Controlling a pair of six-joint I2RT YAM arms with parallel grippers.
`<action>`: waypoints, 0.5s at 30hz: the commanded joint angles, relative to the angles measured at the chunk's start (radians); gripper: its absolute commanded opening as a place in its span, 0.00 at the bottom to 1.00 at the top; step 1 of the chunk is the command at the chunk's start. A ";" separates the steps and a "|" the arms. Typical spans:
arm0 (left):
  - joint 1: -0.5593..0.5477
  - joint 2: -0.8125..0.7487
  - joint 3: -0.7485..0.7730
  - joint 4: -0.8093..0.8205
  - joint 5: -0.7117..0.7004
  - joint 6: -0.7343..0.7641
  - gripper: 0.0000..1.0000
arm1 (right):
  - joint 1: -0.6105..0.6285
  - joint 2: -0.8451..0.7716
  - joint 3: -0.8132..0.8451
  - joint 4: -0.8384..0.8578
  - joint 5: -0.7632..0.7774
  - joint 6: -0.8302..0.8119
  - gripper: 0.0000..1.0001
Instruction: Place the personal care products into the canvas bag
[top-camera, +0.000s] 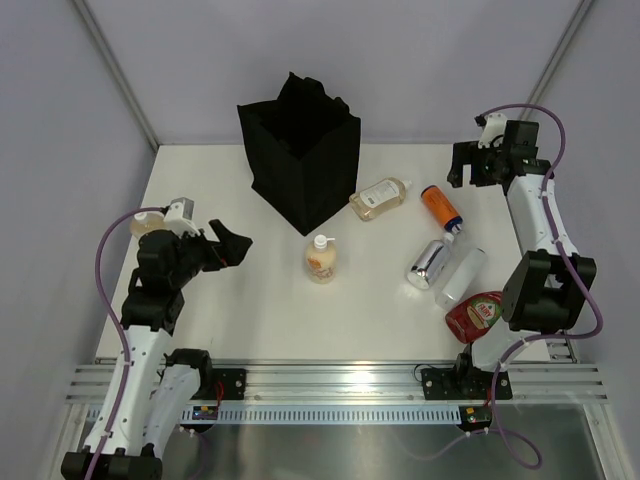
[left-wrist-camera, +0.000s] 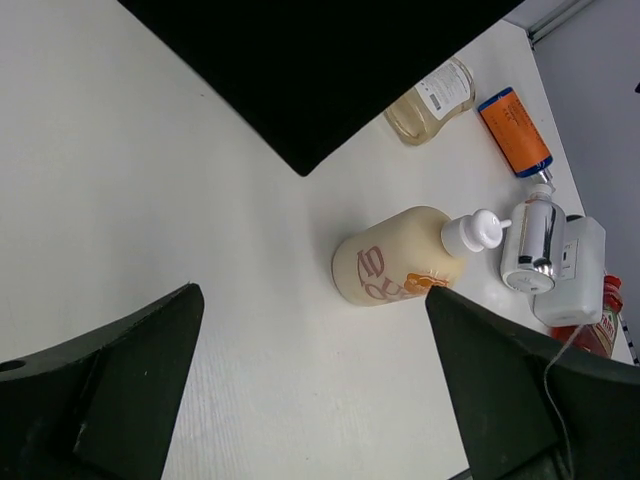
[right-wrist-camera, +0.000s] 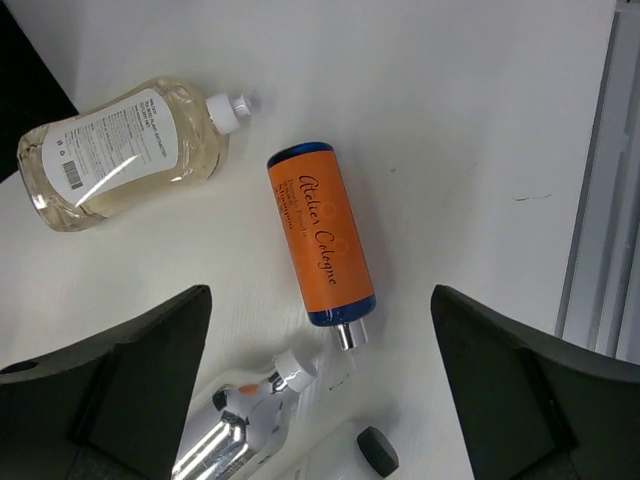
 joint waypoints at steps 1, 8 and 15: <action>-0.004 -0.022 0.003 0.002 -0.024 0.007 0.99 | -0.003 -0.081 0.043 -0.086 -0.144 -0.079 0.99; -0.052 -0.025 -0.025 0.033 -0.062 0.017 0.99 | -0.001 -0.196 -0.101 -0.320 -0.836 -0.681 1.00; -0.357 0.012 -0.020 0.114 -0.234 0.109 0.99 | 0.003 -0.195 -0.080 -0.498 -0.873 -0.832 0.99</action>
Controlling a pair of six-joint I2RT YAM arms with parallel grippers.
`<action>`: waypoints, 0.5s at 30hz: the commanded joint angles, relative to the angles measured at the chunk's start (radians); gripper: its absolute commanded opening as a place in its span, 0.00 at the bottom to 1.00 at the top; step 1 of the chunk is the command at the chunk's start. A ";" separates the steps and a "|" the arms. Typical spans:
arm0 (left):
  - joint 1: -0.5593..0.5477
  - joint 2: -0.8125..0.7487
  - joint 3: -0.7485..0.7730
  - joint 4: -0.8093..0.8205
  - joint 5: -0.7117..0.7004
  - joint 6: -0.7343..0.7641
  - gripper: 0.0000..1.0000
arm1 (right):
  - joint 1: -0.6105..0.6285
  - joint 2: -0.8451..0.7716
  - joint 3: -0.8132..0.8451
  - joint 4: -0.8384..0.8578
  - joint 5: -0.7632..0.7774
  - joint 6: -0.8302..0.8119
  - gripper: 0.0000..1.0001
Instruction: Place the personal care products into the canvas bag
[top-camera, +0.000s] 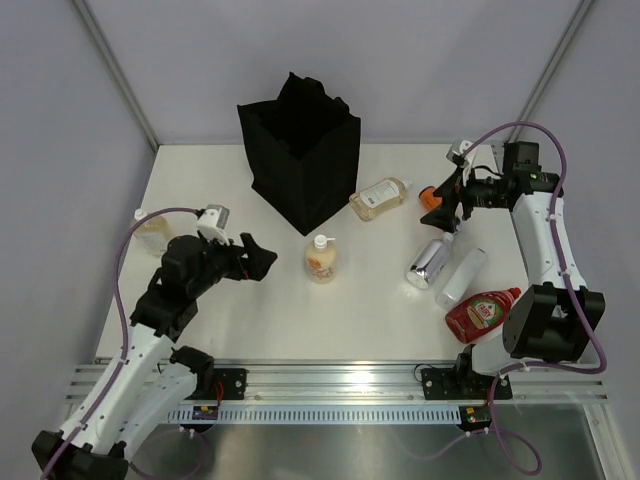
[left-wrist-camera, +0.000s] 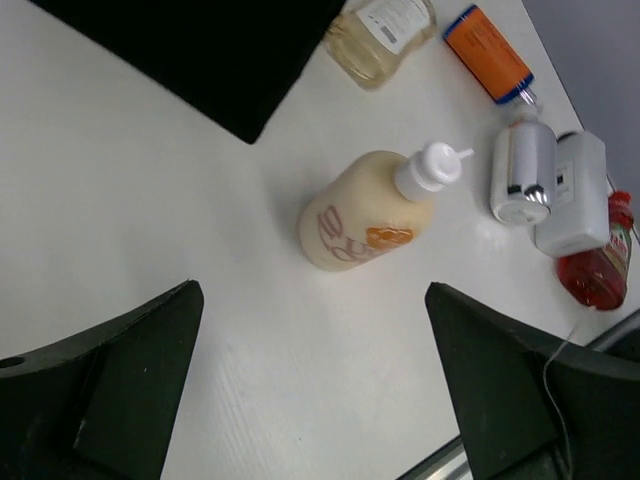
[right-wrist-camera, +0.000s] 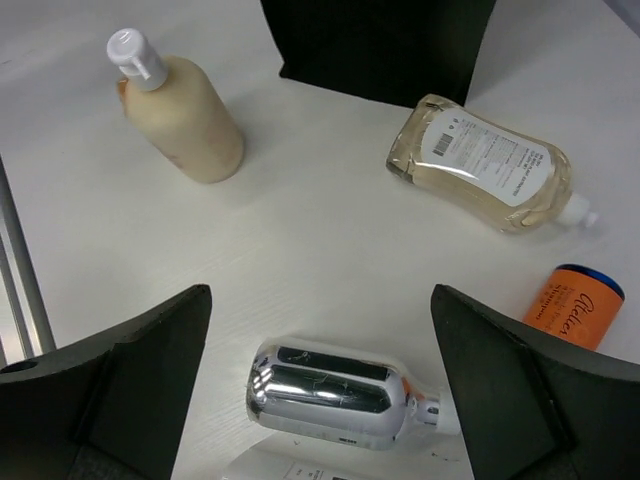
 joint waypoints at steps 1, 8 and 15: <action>-0.167 0.038 -0.005 0.121 -0.114 0.090 0.99 | 0.003 -0.013 0.020 -0.124 -0.105 -0.157 1.00; -0.505 0.180 -0.081 0.321 -0.262 0.253 0.99 | 0.003 -0.062 -0.068 -0.085 -0.063 -0.133 0.99; -0.559 0.434 -0.055 0.567 -0.338 0.332 0.99 | 0.003 -0.070 -0.099 -0.045 -0.056 -0.082 1.00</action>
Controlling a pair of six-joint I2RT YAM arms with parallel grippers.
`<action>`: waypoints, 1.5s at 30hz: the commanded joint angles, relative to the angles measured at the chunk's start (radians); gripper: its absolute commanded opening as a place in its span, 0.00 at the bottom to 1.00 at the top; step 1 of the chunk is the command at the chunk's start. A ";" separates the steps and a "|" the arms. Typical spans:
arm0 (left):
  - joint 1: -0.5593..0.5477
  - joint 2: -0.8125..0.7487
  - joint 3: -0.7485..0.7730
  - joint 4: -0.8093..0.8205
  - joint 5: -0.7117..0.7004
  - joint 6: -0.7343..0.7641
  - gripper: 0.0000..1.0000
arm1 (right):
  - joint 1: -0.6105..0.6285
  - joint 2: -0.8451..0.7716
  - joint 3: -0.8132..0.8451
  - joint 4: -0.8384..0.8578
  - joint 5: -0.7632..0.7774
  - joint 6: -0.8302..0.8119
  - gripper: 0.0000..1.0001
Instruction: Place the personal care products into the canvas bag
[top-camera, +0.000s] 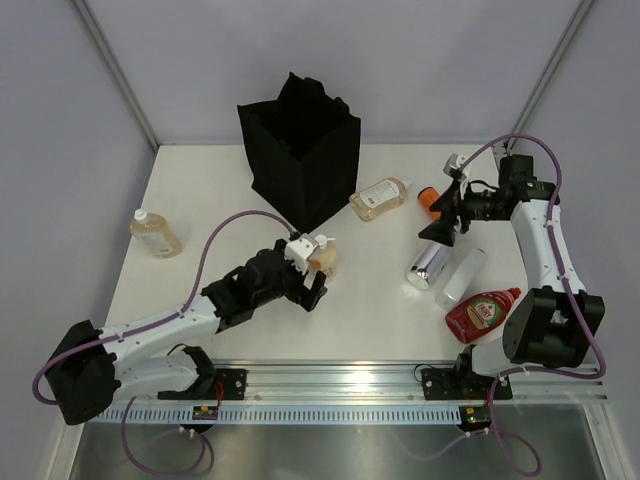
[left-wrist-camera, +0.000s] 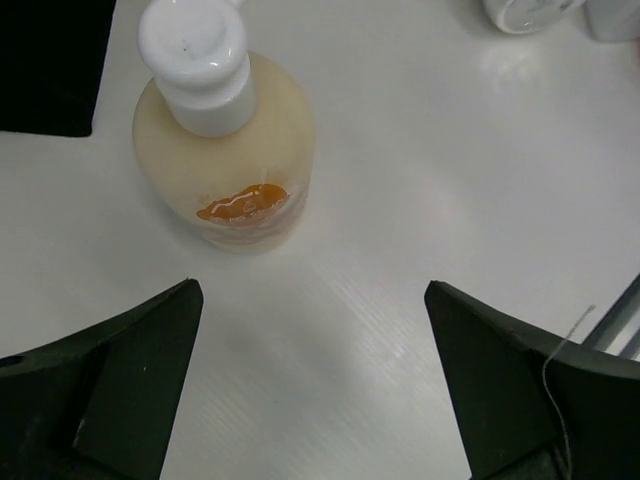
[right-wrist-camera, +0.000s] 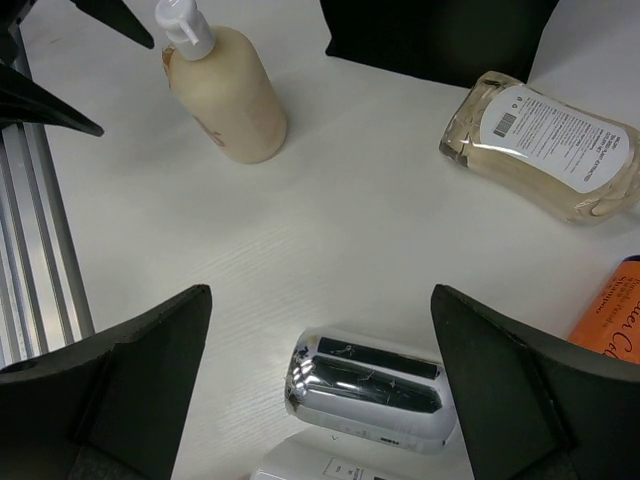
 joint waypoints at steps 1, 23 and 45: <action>-0.005 0.046 0.004 0.288 -0.068 0.101 0.99 | 0.003 -0.040 -0.013 0.044 -0.012 0.017 0.99; 0.010 0.319 0.009 0.711 -0.232 0.195 0.99 | 0.003 -0.032 -0.047 0.090 -0.008 0.055 0.99; 0.065 0.456 0.175 0.615 -0.174 0.209 0.29 | 0.003 -0.034 -0.032 0.084 -0.003 0.062 0.99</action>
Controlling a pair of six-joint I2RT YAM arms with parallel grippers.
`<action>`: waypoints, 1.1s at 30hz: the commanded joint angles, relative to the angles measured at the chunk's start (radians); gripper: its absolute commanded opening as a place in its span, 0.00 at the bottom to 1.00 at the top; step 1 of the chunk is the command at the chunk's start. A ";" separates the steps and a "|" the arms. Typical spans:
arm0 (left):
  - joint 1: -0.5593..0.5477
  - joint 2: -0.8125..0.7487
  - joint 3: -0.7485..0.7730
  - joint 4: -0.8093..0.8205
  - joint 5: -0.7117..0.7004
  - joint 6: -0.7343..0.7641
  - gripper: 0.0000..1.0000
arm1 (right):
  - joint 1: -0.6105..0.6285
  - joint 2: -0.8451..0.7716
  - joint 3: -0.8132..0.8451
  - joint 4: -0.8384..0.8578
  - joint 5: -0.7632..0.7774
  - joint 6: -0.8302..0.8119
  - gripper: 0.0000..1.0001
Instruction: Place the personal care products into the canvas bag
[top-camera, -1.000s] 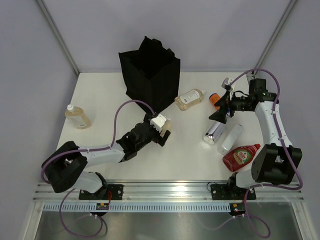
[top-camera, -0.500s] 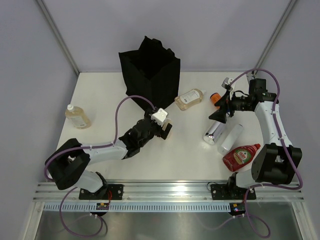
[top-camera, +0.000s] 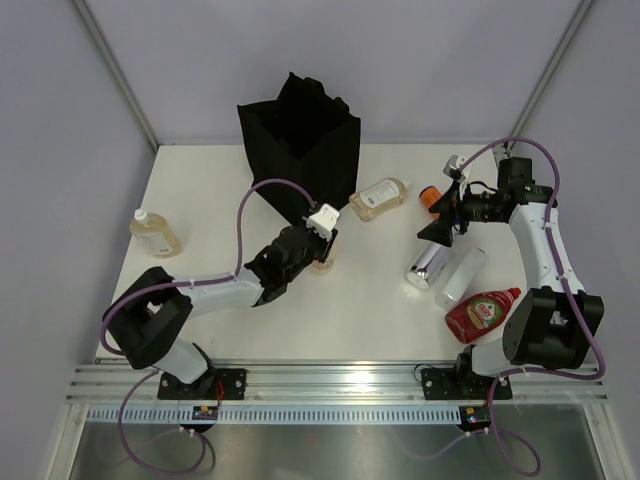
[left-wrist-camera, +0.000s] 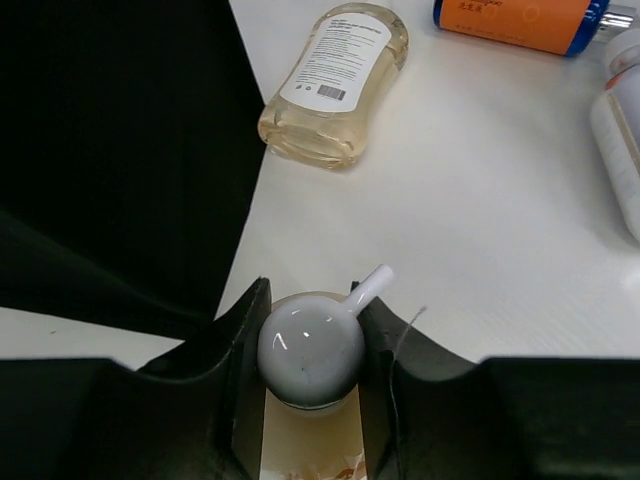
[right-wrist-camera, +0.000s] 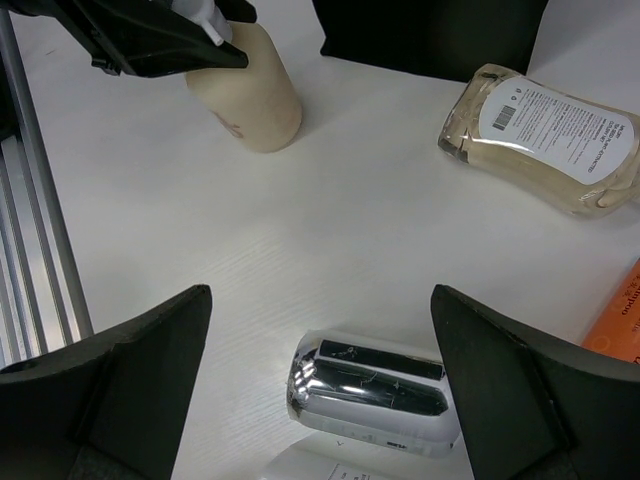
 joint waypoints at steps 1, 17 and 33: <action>0.013 -0.012 0.041 0.012 -0.002 0.019 0.26 | 0.003 -0.026 0.013 0.013 -0.006 -0.002 0.99; 0.052 -0.240 0.351 -0.415 0.246 -0.023 0.00 | 0.003 -0.030 0.029 0.033 -0.032 0.056 1.00; 0.362 0.080 1.162 -0.492 0.348 -0.451 0.00 | 0.003 -0.050 0.003 0.052 -0.042 0.088 1.00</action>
